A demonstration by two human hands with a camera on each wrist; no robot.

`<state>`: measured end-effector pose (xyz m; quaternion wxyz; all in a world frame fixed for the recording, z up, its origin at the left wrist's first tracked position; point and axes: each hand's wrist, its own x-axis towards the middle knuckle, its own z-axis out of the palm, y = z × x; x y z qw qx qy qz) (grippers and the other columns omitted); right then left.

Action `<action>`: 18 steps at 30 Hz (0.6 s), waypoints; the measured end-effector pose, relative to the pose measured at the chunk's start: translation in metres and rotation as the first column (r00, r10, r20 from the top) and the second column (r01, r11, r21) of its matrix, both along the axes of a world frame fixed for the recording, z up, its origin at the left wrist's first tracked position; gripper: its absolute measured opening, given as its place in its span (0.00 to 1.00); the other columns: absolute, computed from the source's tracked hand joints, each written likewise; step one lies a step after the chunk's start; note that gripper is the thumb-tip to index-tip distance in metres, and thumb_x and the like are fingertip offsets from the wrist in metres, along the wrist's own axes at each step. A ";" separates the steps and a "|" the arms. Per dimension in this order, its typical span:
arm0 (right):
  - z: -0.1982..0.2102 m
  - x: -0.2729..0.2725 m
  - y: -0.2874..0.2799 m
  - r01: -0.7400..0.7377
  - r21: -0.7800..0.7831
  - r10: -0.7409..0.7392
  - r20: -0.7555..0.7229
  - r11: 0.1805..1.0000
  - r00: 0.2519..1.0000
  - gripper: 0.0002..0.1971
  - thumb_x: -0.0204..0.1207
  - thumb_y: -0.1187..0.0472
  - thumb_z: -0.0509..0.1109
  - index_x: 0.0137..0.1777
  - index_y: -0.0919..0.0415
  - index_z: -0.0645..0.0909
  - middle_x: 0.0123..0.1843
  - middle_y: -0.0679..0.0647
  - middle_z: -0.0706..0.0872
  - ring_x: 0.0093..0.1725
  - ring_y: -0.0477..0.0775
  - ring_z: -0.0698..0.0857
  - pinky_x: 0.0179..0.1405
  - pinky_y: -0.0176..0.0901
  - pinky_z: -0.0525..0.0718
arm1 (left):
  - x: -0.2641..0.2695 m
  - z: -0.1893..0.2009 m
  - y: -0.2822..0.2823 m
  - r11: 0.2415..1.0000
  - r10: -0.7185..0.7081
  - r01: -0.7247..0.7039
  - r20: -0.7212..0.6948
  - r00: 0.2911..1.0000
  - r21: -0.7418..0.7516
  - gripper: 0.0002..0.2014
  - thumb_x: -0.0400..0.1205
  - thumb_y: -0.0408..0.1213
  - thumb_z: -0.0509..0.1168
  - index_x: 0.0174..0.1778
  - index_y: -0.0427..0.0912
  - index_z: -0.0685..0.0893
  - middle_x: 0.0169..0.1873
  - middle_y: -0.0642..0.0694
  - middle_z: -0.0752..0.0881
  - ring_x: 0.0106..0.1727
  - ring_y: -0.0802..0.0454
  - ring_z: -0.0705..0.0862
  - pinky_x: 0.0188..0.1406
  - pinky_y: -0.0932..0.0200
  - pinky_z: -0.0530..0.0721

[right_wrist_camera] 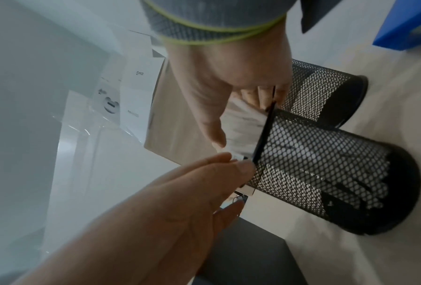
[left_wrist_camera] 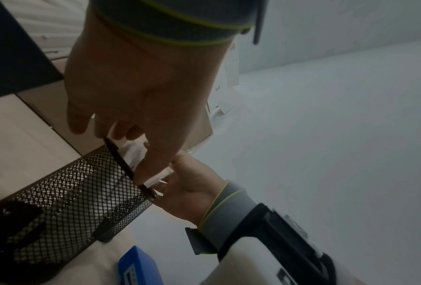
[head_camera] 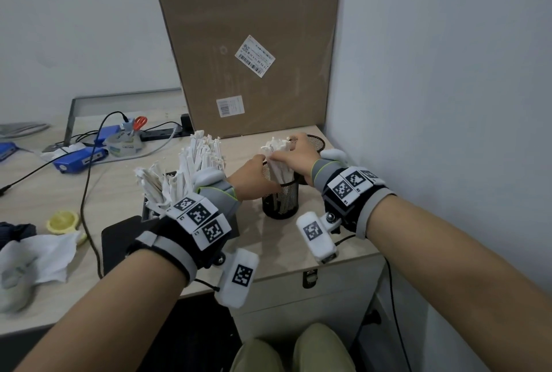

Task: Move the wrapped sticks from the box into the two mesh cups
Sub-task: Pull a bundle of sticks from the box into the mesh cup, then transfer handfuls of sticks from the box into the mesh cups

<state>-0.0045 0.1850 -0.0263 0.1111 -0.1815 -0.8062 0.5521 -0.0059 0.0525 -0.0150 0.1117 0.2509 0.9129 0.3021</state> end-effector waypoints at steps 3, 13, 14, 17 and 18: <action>0.005 -0.001 0.005 0.047 0.039 -0.046 -0.031 0.998 0.998 0.45 0.67 0.50 0.78 0.80 0.55 0.56 0.76 0.56 0.71 0.73 0.59 0.73 0.71 0.50 0.73 | 0.004 0.005 -0.005 0.995 0.082 -0.071 -0.140 0.987 0.076 0.26 0.79 0.37 0.68 0.72 0.39 0.71 0.68 0.41 0.78 0.62 0.47 0.79 0.56 0.55 0.76; 0.027 0.028 -0.035 -0.059 0.196 0.119 -0.312 0.979 0.943 0.05 0.70 0.64 0.70 0.39 0.52 0.81 0.37 0.50 0.86 0.36 0.48 0.82 0.44 0.43 0.82 | 0.011 0.019 -0.047 0.933 0.214 -0.292 -0.327 0.920 -0.212 0.11 0.79 0.35 0.64 0.54 0.35 0.85 0.51 0.40 0.85 0.54 0.42 0.83 0.36 0.62 0.71; 0.022 0.029 -0.042 -0.113 0.192 0.160 -0.252 0.975 0.955 0.05 0.70 0.64 0.69 0.37 0.52 0.81 0.35 0.51 0.87 0.34 0.49 0.83 0.43 0.44 0.83 | 0.014 0.016 -0.047 0.925 0.207 -0.292 -0.323 0.923 -0.242 0.11 0.79 0.35 0.64 0.55 0.35 0.84 0.53 0.40 0.85 0.56 0.42 0.83 0.40 0.60 0.71; 0.008 0.028 -0.057 -0.174 0.154 0.197 -0.148 0.973 0.969 0.04 0.72 0.64 0.67 0.40 0.60 0.83 0.32 0.52 0.88 0.32 0.52 0.84 0.40 0.47 0.86 | 0.020 0.006 -0.045 0.919 0.172 -0.254 -0.272 0.947 -0.301 0.12 0.80 0.35 0.63 0.56 0.35 0.84 0.55 0.39 0.86 0.57 0.42 0.84 0.45 0.58 0.75; 0.004 0.027 -0.059 -0.187 0.137 0.203 -0.111 0.973 0.973 0.04 0.73 0.64 0.67 0.42 0.62 0.83 0.33 0.53 0.88 0.31 0.52 0.84 0.35 0.44 0.85 | 0.021 0.004 -0.045 0.918 0.175 -0.254 -0.265 0.948 -0.305 0.12 0.81 0.35 0.62 0.56 0.36 0.85 0.54 0.39 0.87 0.56 0.43 0.85 0.45 0.57 0.76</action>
